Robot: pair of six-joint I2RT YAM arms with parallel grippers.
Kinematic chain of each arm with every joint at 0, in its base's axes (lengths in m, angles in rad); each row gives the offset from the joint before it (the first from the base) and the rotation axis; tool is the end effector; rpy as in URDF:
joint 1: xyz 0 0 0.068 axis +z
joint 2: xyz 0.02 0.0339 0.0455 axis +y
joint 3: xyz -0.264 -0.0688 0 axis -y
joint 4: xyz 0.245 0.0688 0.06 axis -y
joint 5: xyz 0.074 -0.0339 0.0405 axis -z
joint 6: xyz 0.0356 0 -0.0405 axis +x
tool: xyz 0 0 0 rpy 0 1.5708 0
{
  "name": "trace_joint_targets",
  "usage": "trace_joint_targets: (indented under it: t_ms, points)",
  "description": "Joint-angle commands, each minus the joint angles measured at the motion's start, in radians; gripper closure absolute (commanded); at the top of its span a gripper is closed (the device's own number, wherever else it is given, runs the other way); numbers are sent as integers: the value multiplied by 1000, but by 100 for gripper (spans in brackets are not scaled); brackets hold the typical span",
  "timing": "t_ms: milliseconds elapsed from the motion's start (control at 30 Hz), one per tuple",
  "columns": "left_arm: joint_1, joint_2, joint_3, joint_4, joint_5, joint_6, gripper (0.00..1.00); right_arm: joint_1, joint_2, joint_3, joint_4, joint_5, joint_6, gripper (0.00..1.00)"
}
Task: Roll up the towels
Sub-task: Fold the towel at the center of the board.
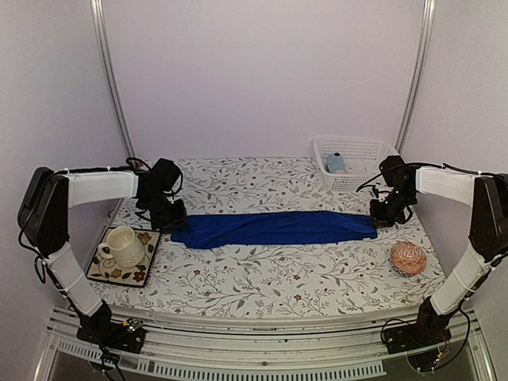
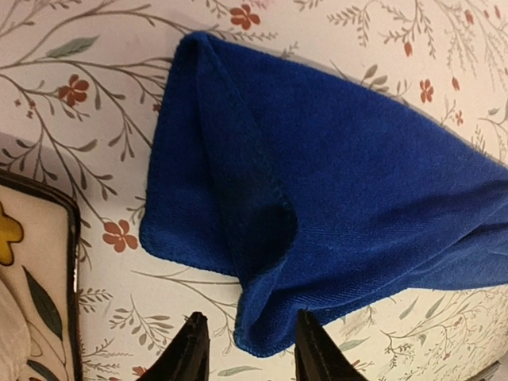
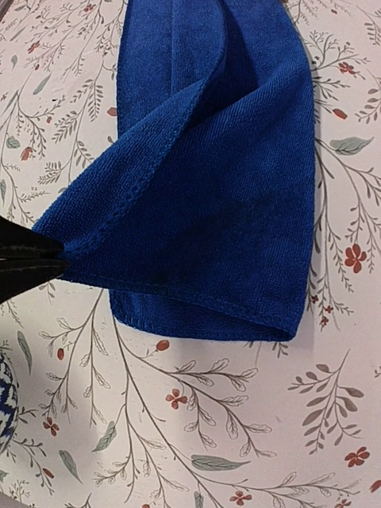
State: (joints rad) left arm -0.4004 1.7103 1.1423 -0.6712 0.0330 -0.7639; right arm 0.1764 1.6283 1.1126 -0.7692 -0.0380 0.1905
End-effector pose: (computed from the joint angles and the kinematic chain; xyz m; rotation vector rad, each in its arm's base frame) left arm 0.3045 -0.1302 0.1901 -0.5104 2.8213 -0.3033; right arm 0.3038 0.0555 0.2033 0.0124 2.8646 0.1287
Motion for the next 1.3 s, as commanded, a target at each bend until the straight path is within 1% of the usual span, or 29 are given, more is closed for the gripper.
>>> trace_joint_targets:
  t_ms: [0, 100, 233, 467, 567, 633, 767, 900, 1167, 1267]
  points:
    - [-33, 5, -22, -10, 25, -12, 65, 3, -36, -6, 14, 22, -3, 98]
    - [-35, 12, -31, -8, 18, -12, 70, 3, -45, -11, 16, 19, 0, 98]
    - [-35, 31, -33, -1, -5, -9, 72, 3, -59, -13, 19, 13, 8, 98]
    - [-35, 48, -45, 11, -28, -9, 83, 3, -75, -13, 18, 14, 9, 98]
    - [-34, 48, -46, 12, -48, -8, 91, 3, -79, -15, 21, 12, 7, 97]
    - [-32, 52, -41, 16, -53, -6, 100, 2, -80, -19, 22, 12, 4, 98]
    - [-24, 58, 0, 13, -67, -10, 100, 3, -93, -25, 37, 20, -4, 98]
    - [-9, 57, 91, -15, -88, -12, 100, 3, -96, -10, 47, 25, -12, 98]
    - [52, 68, 271, -73, -164, 23, 100, -3, -52, 88, 51, 61, -32, 98]
    - [85, 92, 323, -81, -180, 43, 100, -17, -17, 163, 60, 73, -39, 98]
